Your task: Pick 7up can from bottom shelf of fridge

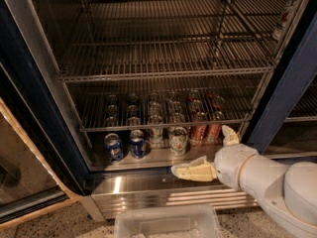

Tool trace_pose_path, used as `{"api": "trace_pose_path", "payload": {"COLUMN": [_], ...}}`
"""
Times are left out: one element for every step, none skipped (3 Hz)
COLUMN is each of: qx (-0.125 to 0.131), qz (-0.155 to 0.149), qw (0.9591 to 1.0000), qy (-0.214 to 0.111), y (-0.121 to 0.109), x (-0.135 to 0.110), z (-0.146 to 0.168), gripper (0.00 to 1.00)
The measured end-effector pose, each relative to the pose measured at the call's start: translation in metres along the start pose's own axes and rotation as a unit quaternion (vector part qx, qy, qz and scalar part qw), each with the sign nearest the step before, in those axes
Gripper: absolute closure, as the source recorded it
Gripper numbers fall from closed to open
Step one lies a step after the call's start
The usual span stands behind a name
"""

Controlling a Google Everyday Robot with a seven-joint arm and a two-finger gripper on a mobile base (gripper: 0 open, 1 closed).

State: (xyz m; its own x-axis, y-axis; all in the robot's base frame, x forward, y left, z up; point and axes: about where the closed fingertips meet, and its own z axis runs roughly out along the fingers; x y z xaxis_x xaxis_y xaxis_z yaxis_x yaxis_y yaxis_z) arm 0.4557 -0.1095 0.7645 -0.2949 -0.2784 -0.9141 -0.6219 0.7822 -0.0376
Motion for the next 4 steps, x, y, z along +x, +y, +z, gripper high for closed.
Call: {"api": "trace_pose_path", "payload": {"qx": [-0.002,-0.004,-0.012,-0.012], "qz": [0.005,0.016,0.053,0.053], "qw": [0.9996,0.9981,0.9954,0.9954], "qy": [-0.029,-0.059,-0.079,-0.079], "y": [0.017,0.031,0.036,0.036], "x": [0.004,0.007,0.023,0.023], "z": [0.025,0.054,0.078,0.079], "gripper": [0.00,0.00,0.00,0.00]}}
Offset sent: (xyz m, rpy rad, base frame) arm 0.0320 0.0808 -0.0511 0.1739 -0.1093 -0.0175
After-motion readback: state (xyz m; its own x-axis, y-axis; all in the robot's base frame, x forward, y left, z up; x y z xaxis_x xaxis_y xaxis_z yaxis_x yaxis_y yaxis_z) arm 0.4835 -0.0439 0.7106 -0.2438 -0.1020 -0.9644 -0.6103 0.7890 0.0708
